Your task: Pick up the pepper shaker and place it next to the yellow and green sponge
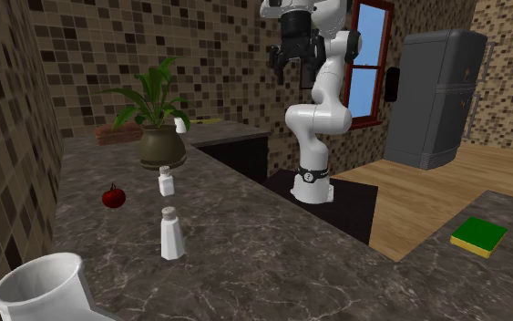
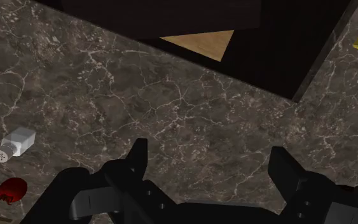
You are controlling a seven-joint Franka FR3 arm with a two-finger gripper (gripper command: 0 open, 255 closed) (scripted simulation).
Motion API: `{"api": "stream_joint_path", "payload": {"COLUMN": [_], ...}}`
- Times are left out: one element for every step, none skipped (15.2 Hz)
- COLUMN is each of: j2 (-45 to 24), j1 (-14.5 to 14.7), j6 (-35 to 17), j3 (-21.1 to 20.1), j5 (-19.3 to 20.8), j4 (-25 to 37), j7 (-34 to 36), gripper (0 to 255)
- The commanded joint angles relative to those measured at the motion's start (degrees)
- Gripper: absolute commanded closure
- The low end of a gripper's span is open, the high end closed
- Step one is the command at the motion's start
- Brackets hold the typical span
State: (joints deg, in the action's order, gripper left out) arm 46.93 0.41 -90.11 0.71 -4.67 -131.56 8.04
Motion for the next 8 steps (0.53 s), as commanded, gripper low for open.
{"api": "stream_joint_path", "payload": {"j2": [0.0,-1.4,-3.0,-4.5,-6.1,-7.8,-9.5,-11.3], "j1": [0.0,0.0,0.0,-0.1,-0.1,-0.1,-0.1,-0.1], "j6": [0.0,-1.5,-3.1,-4.6,-6.1,-7.5,-9.0,-10.4], "j3": [0.0,0.4,0.8,1.2,1.6,1.9,2.3,2.7], "j5": [0.0,0.5,1.1,1.6,2.1,2.5,3.0,3.4], "j4": [0.0,-0.3,-0.5,-0.6,-0.6,-0.6,-0.4,-0.2], "j7": [0.0,-1.0,-1.9,-2.9,-3.8,-4.7,-5.6,-6.4], "gripper": [0,0,0,0,0,0,0,0]}}
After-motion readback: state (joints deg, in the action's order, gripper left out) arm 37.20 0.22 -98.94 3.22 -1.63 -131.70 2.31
